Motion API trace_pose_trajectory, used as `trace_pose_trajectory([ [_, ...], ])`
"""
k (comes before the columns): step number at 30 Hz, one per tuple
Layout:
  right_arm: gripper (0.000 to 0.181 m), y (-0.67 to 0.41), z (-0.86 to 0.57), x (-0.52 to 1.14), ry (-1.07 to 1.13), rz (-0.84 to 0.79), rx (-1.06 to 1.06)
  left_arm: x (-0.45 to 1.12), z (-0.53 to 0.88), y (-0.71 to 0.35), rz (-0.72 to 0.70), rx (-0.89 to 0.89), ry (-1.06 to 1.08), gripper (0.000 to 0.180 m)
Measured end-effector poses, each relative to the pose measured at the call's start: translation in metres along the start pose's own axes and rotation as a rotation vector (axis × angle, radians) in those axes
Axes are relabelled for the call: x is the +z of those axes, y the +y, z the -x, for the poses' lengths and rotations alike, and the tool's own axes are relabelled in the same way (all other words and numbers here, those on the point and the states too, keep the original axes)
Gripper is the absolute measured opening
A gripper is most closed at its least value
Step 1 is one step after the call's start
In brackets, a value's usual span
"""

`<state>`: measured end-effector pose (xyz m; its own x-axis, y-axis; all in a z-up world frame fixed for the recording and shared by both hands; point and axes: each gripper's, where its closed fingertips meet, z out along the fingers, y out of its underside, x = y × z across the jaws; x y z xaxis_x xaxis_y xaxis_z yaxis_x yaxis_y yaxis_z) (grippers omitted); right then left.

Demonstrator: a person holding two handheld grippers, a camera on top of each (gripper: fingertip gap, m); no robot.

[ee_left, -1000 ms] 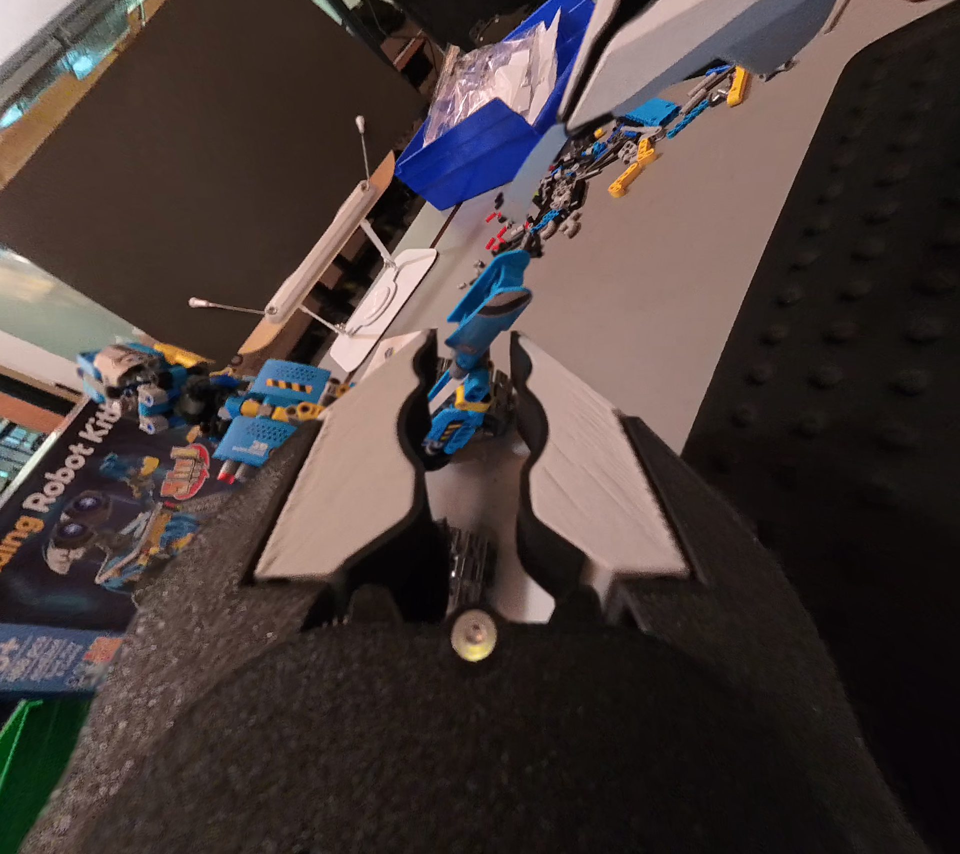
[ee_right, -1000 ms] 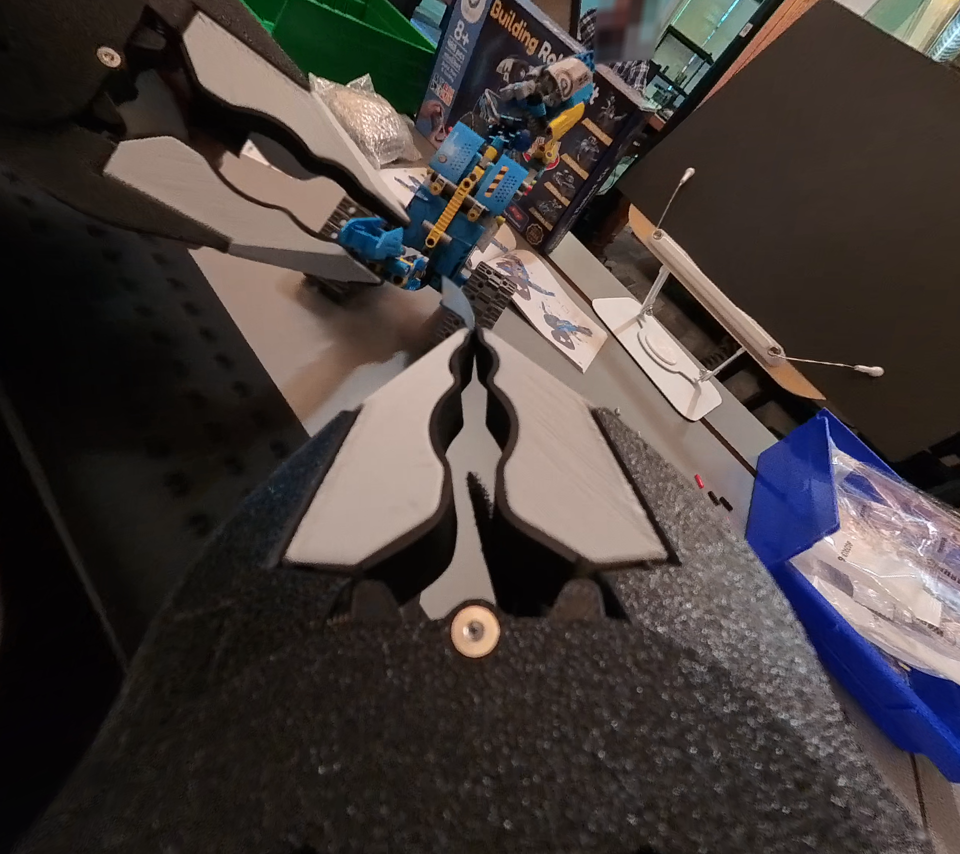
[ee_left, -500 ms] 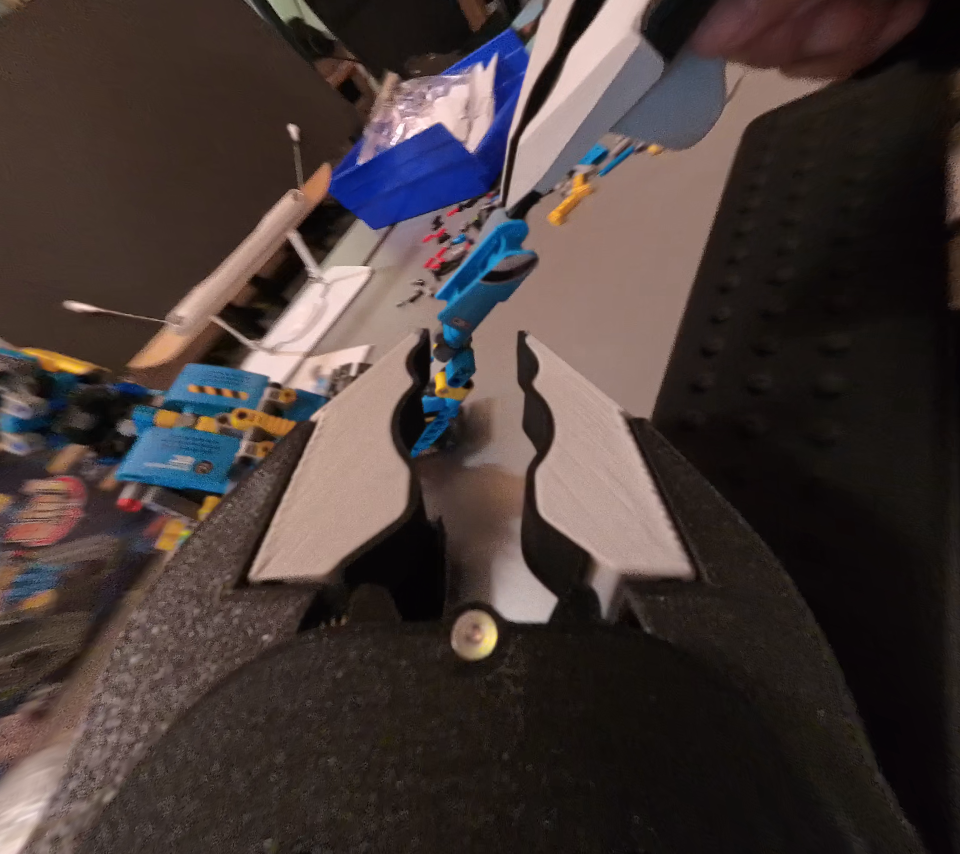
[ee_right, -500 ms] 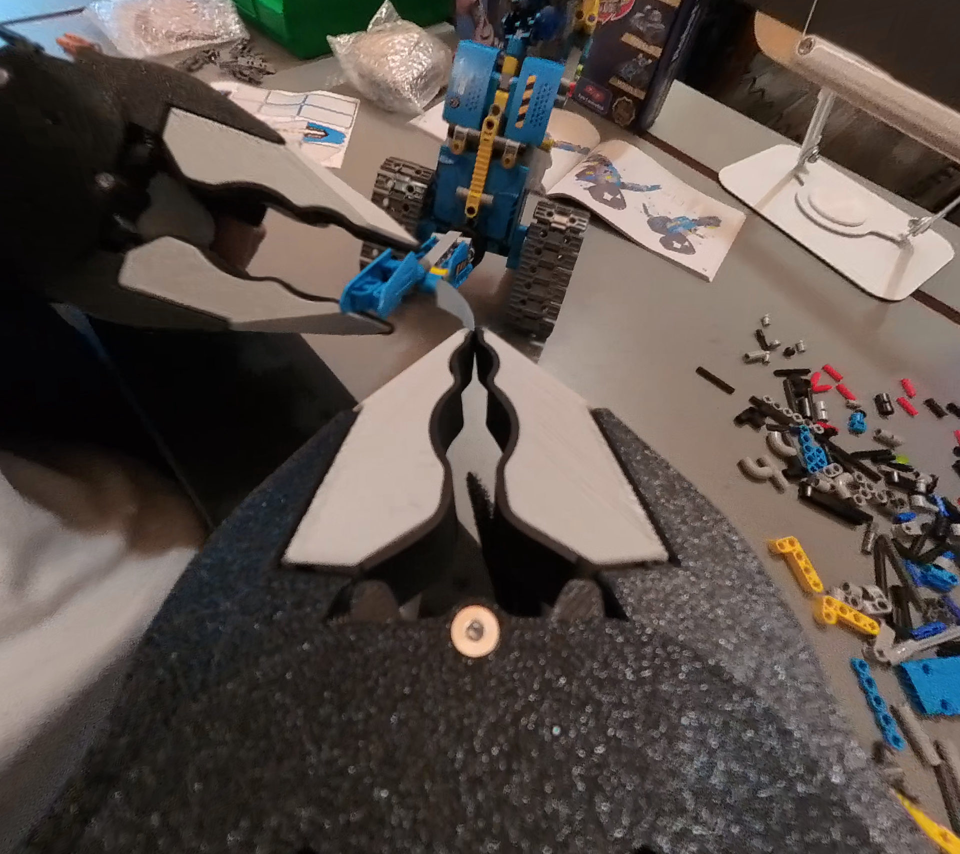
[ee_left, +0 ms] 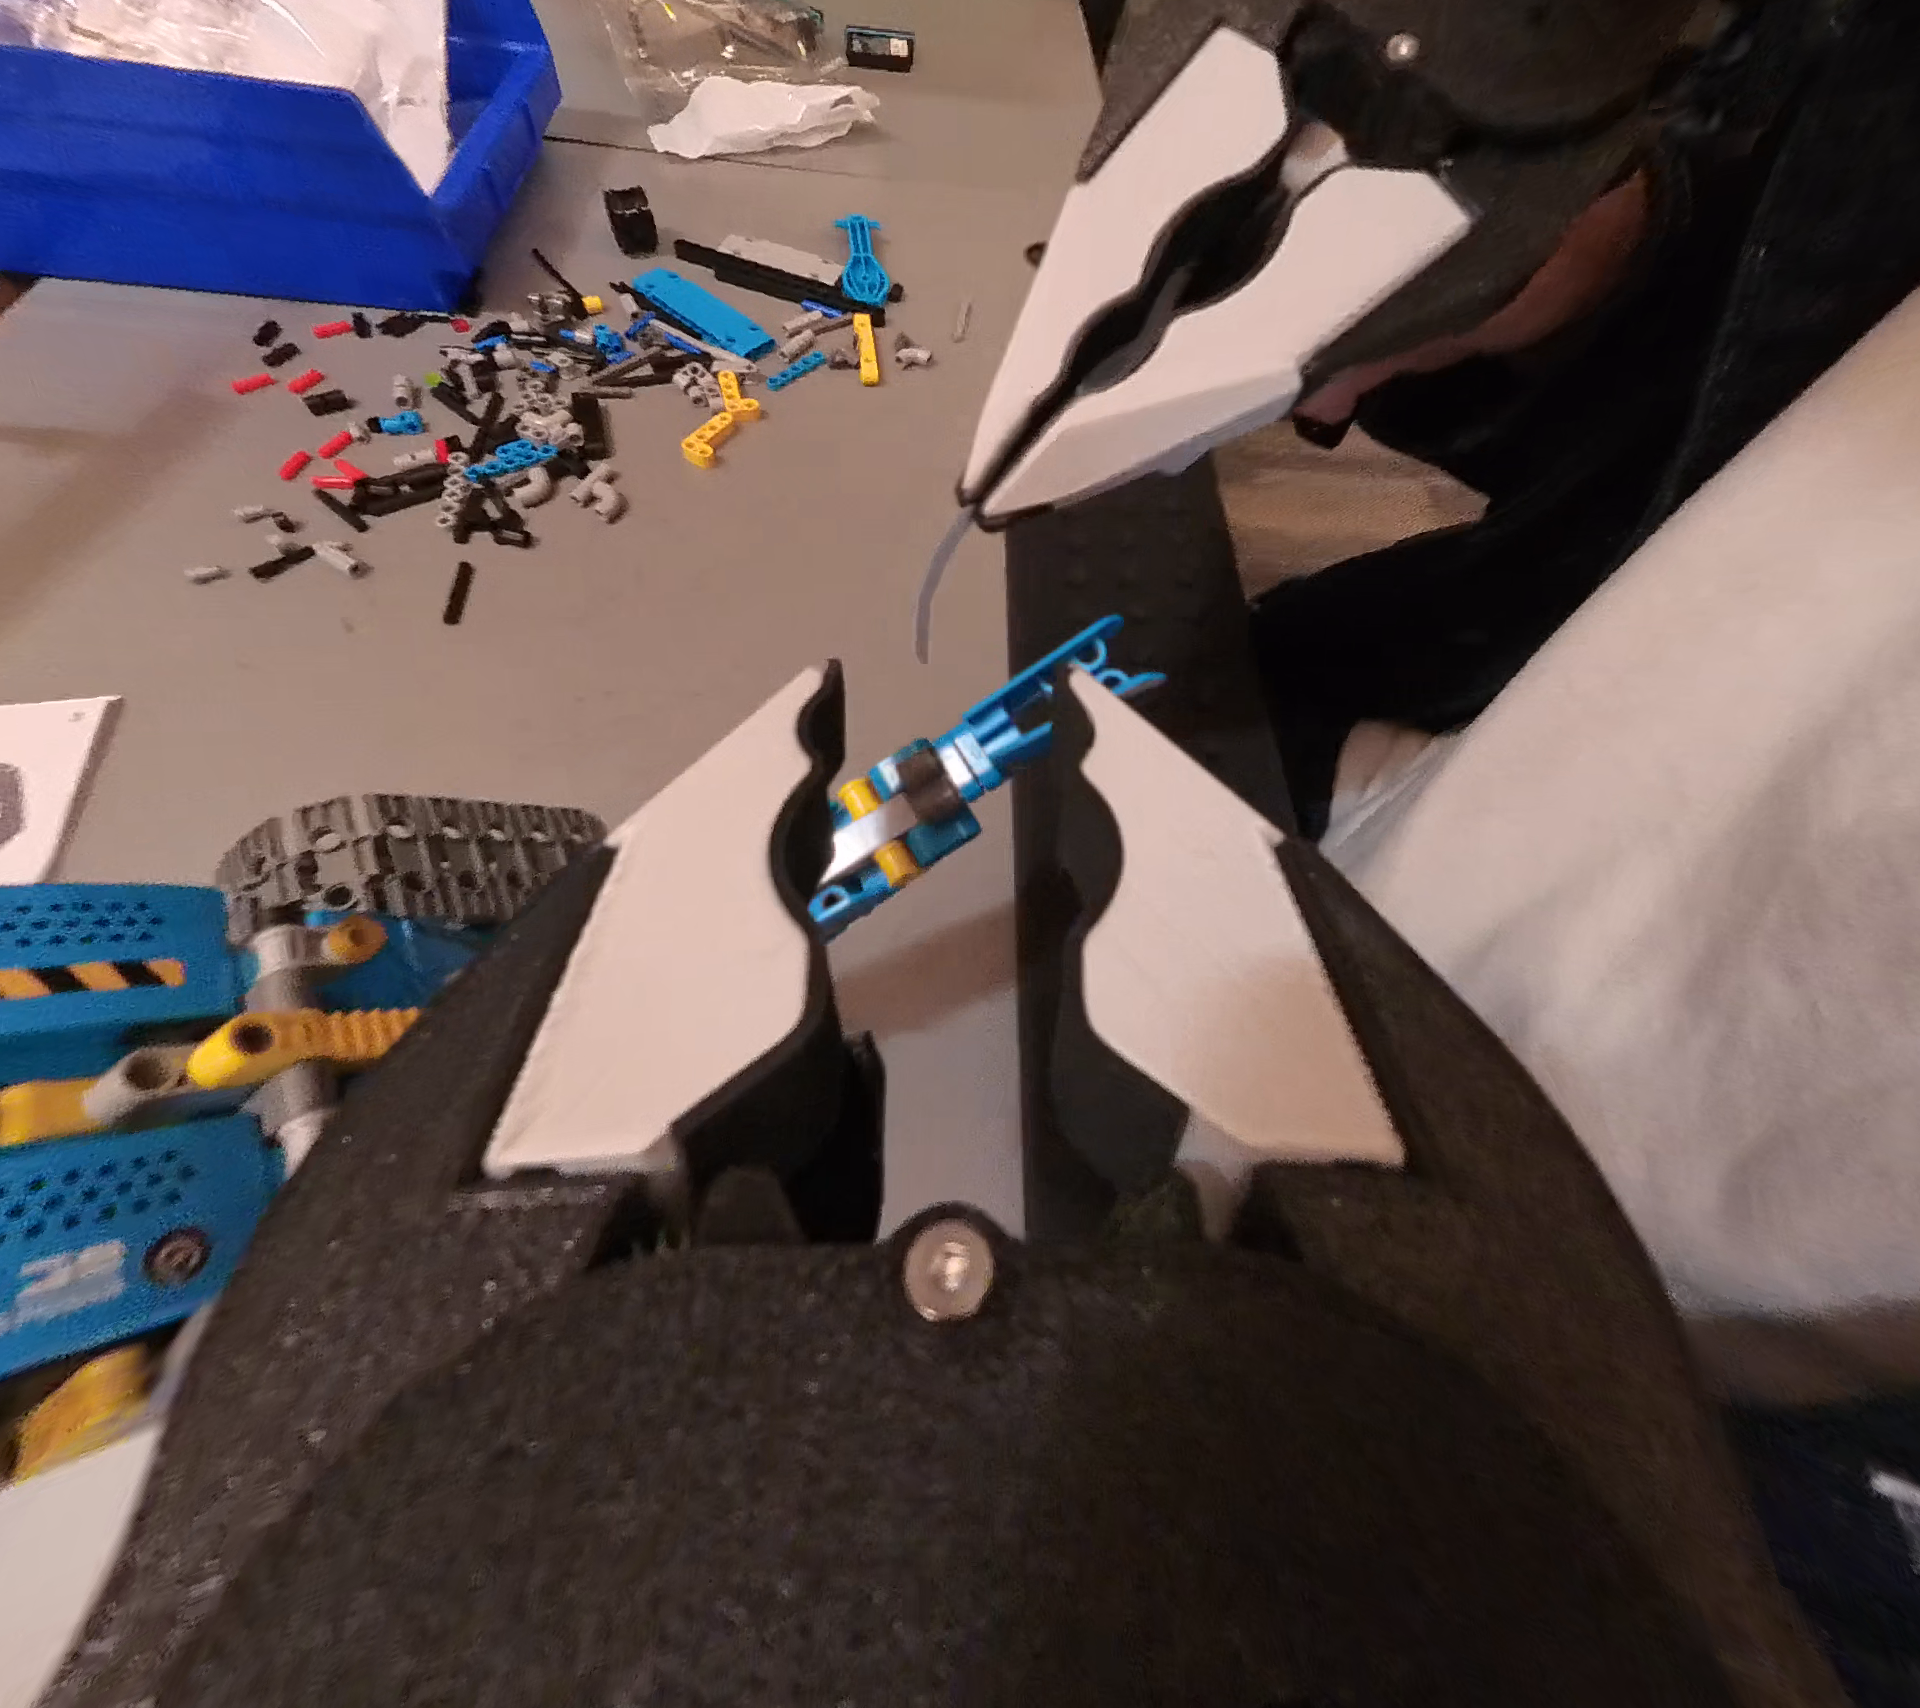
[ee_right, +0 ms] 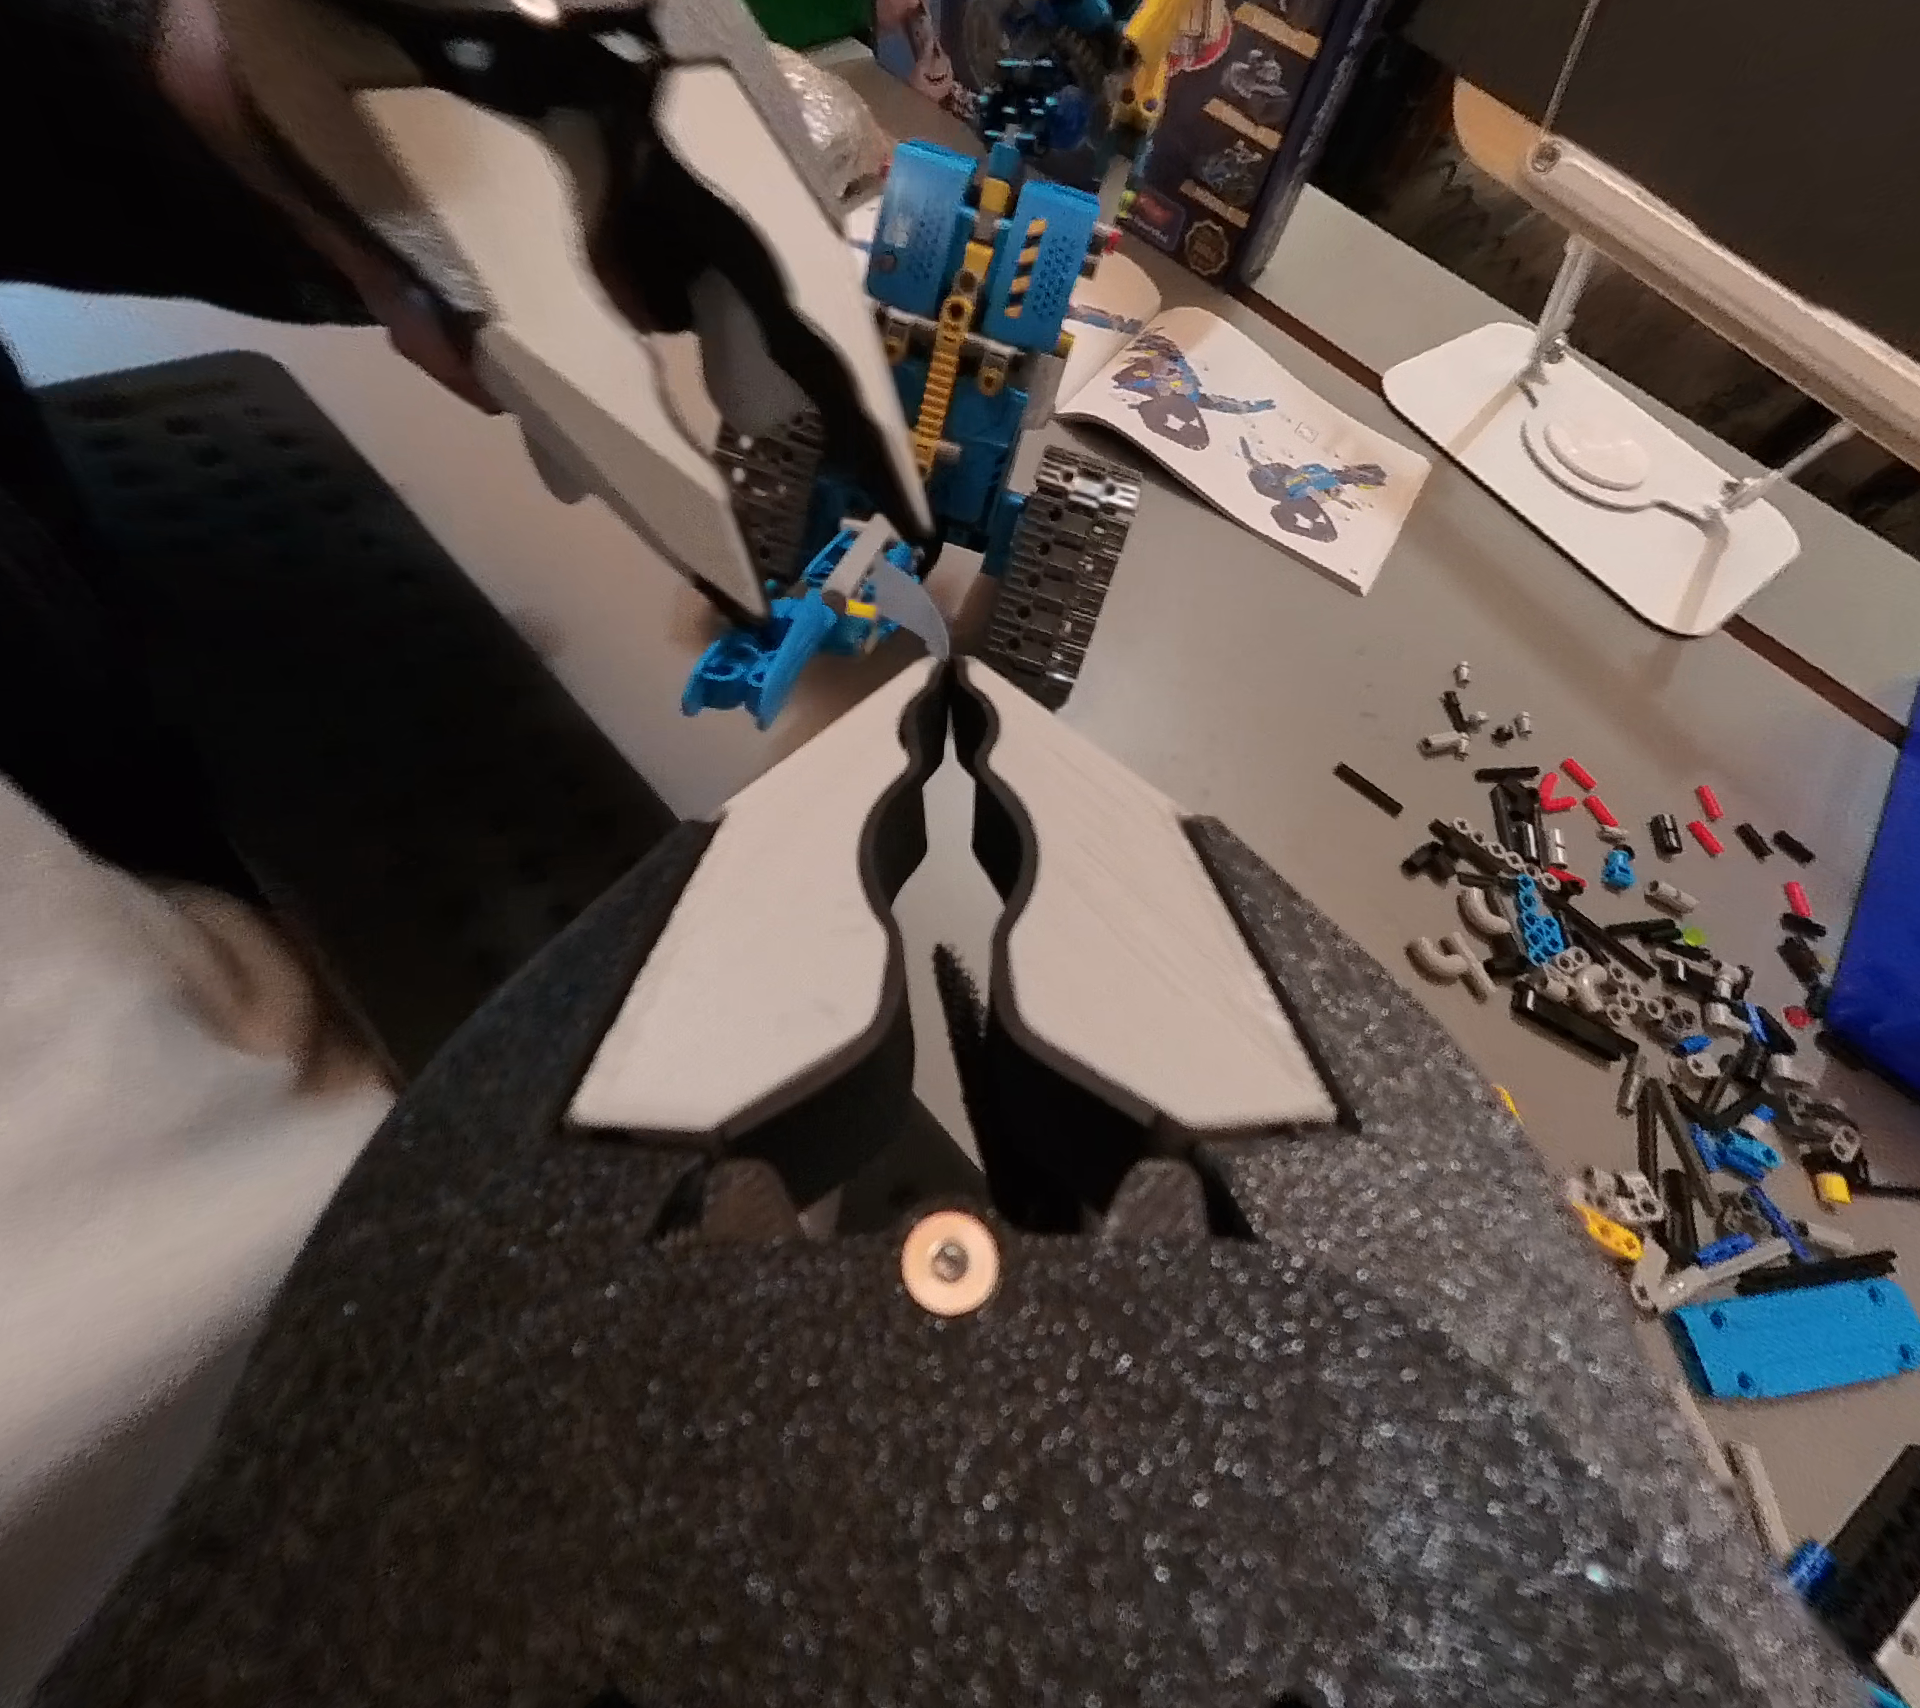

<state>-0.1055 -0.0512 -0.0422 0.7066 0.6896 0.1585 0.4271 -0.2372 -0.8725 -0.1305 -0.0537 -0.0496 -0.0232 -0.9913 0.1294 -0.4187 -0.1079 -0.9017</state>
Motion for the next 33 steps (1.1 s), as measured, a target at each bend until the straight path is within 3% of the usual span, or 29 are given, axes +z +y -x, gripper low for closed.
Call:
trace_pose_trajectory([
  [15,0.0,0.003,0.021,0.002,-0.098,0.049,-0.09,0.001,0.009,0.006,-0.033,0.063,0.085,0.014],
  [33,0.0,0.007,0.028,0.0,-0.125,0.051,-0.094,0.0,0.01,0.011,0.005,0.092,0.056,0.014],
])
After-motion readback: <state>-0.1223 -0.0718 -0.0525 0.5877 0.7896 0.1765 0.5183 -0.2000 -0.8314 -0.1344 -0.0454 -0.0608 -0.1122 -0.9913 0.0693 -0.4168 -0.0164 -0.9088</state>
